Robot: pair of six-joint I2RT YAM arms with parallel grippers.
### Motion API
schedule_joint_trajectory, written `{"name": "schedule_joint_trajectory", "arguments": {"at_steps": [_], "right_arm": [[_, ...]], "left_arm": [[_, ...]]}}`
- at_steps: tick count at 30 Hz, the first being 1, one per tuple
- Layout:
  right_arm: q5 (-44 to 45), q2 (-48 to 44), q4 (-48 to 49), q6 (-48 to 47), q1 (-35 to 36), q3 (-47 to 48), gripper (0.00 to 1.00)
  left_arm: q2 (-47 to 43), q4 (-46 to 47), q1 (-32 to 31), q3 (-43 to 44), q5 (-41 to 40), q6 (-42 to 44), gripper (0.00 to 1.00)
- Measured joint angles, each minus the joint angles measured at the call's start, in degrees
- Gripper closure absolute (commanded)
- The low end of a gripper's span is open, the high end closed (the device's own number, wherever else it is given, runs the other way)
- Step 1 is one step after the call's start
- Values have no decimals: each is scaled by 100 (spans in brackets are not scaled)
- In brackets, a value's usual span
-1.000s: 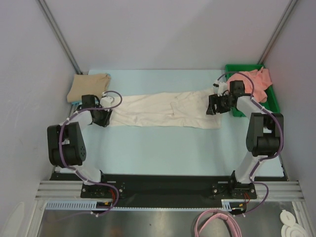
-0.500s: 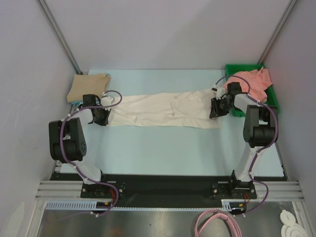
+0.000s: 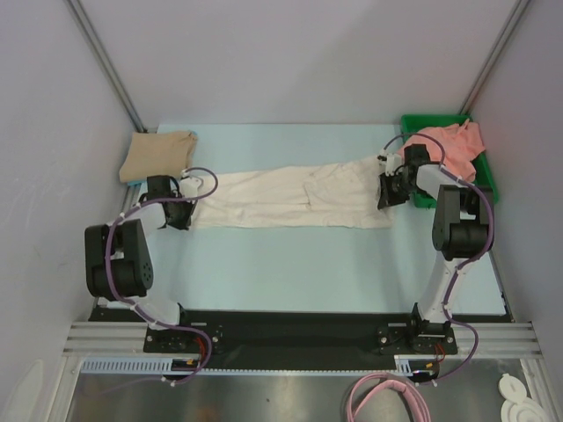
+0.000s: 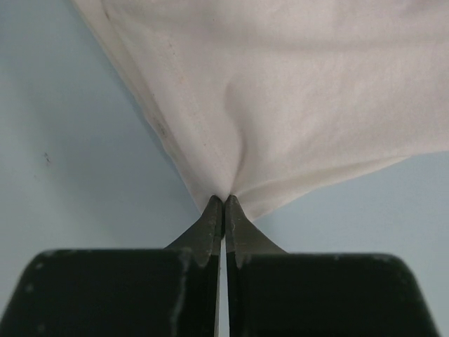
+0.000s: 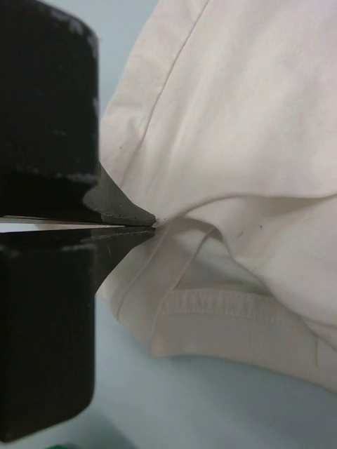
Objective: Fold and stack the t-shirts
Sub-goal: Fold the tshirt
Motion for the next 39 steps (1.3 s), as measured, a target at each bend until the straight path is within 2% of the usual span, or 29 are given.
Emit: {"name": "schedule_joint_trajectory", "arguments": {"at_steps": [7, 8, 9, 10, 11, 12, 13, 15, 18, 20, 22, 23, 25, 31, 35, 39], "right_arm": [[282, 190, -20, -2, 61, 385, 100], [339, 214, -20, -4, 87, 417, 93], [387, 225, -20, 0, 118, 435, 83], [424, 225, -20, -7, 142, 442, 75], [474, 223, -20, -4, 162, 444, 61], [492, 197, -17, -22, 166, 444, 53], [505, 164, -24, -24, 164, 439, 48], [507, -39, 2, -46, 140, 367, 45], [472, -750, 11, -39, 122, 149, 44], [407, -1281, 31, 0, 120, 96, 45], [275, -1775, 107, 72, 142, 74, 45], [203, -1985, 155, 109, 177, 50, 45], [111, -2216, 173, 170, 304, -4, 44], [90, -2031, -144, 177, 743, -516, 44], [295, -1993, -431, 151, 658, -957, 45], [380, -2011, -505, 144, 470, -1180, 45]], "left_arm": [[-863, -192, 0, -772, -157, 2, 99], [-964, -264, 0, -839, -160, 2, 100], [-1056, -339, 0, -885, -162, 7, 94], [-1141, -439, 0, -911, -160, 22, 77], [-1222, -514, 0, -927, -157, 74, 70], [-1340, -603, 0, -957, -162, 107, 63], [-1537, -704, 11, -1010, -157, 140, 49], [-2151, -903, 15, -1156, -138, 192, 43], [-3399, -1137, 7, -1222, 37, 234, 45], [-4061, -1211, -35, -1132, 208, 264, 55], [-4315, -1266, -109, -960, 350, 304, 60], [-4347, -1281, -153, -848, 433, 345, 58], [-4151, -1316, -214, -645, 573, 455, 47], [-2983, -1189, -269, -702, 415, 970, 44], [-2472, -914, -271, -813, 76, 1178, 45], [-1816, -546, -271, -516, -181, 1189, 45]]}}
